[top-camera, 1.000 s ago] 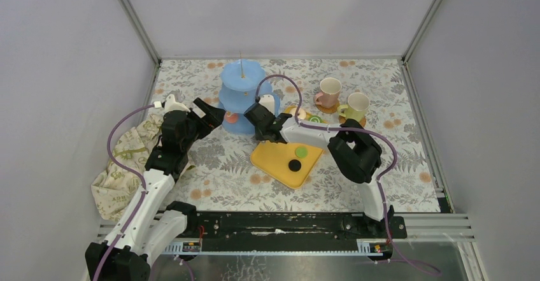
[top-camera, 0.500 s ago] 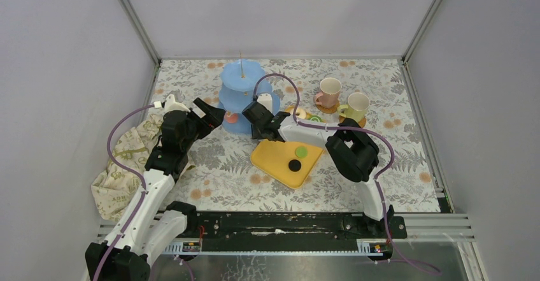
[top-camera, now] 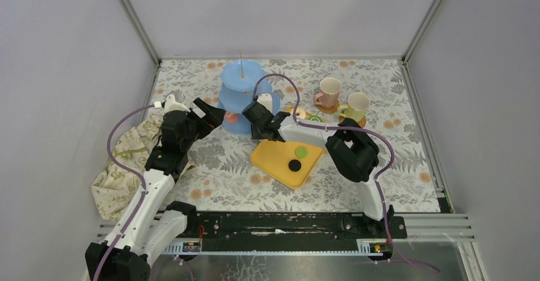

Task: Serve the afternoon tea
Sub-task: Place the desert on the desert table.

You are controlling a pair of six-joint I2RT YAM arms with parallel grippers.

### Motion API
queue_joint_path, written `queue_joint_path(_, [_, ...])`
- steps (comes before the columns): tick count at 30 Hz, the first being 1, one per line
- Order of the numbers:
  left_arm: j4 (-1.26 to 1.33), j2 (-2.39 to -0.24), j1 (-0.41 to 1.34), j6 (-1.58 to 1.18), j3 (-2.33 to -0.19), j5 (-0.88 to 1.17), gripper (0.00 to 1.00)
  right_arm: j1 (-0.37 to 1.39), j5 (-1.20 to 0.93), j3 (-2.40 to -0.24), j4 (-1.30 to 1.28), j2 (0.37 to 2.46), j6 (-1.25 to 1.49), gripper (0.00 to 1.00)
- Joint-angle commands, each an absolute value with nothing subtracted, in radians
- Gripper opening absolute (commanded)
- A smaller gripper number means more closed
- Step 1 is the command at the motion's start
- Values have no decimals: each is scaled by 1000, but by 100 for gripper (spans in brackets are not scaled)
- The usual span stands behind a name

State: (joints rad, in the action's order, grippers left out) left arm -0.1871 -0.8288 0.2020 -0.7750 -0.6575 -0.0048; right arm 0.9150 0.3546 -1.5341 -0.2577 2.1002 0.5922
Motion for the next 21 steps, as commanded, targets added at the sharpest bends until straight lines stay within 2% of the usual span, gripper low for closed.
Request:
queue_joint_path(1, [-136,-820,204,-779,-650,-7,100,910,366,-1539,-263,2071,595,42])
queue_joint_path(21, [-142,-819,204,-779,-647,-7,100,909,390,-1475,-239,2016,598,41])
